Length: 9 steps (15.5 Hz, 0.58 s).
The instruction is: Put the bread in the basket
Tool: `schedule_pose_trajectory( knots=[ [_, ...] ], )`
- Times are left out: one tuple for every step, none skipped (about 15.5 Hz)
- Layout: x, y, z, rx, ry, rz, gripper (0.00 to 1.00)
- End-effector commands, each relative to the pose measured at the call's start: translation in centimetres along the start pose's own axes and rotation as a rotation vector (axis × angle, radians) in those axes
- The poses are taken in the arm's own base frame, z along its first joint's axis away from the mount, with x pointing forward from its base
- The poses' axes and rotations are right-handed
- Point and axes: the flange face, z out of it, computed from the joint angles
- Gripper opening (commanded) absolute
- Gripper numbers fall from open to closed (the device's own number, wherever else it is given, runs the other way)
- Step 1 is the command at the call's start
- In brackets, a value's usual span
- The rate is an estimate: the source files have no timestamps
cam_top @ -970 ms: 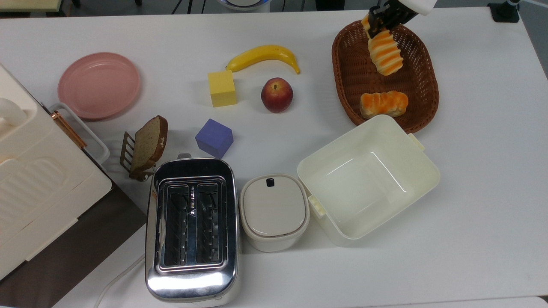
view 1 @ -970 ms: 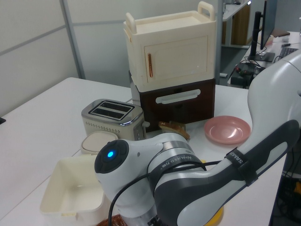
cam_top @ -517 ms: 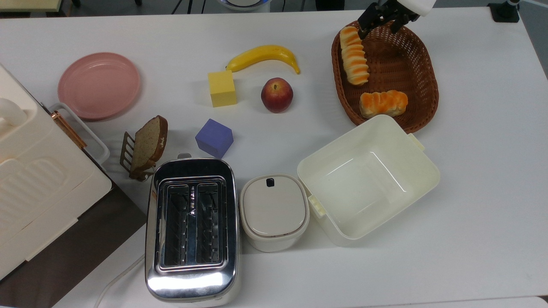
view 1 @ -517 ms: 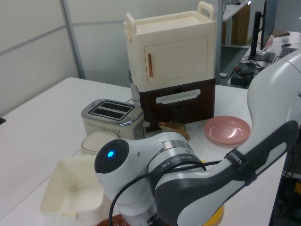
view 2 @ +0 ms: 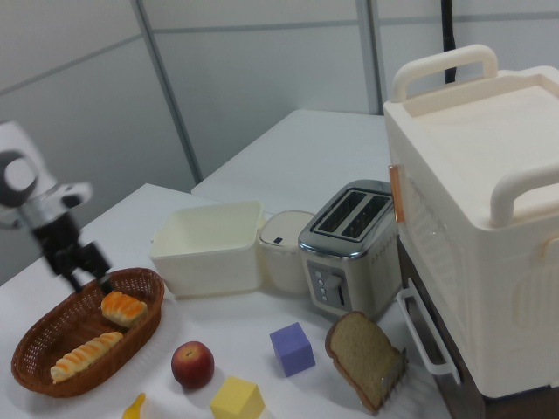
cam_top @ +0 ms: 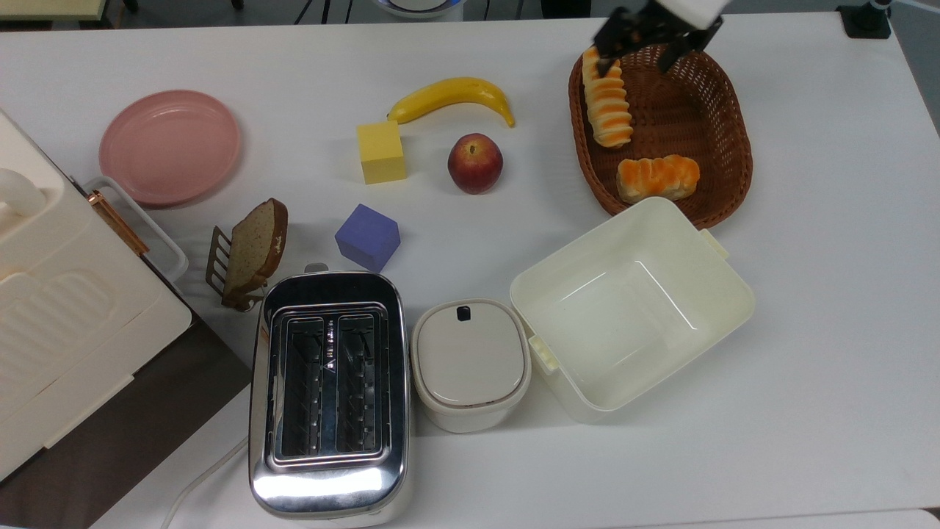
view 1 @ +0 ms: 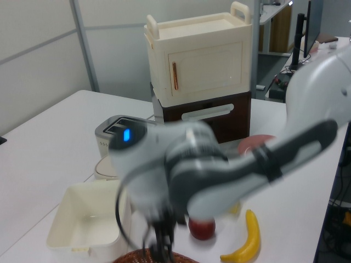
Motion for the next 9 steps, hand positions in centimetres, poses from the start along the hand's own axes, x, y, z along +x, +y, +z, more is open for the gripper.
schedule_pose_trajectory(
  knots=[
    [2.5,14.6,-4.0,-0.038,0.027,0.248,1.00],
    [3.0,18.0,-4.0,-0.046,0.030,0.304,1.00],
    [3.3,21.4,-4.0,-0.047,0.032,0.358,1.00],
    [3.4,24.5,-4.0,-0.046,0.032,0.400,1.00],
    [3.1,27.9,-3.7,-0.042,0.025,0.439,1.00],
    [2.5,31.1,-3.7,-0.033,0.021,0.483,1.00],
    [1.8,33.9,-3.5,-0.029,0.019,0.523,1.00],
    [1.0,35.3,-4.4,-0.028,0.035,0.547,1.00],
    [0.3,36.7,-5.0,-0.026,0.052,0.548,1.00]
  ],
)
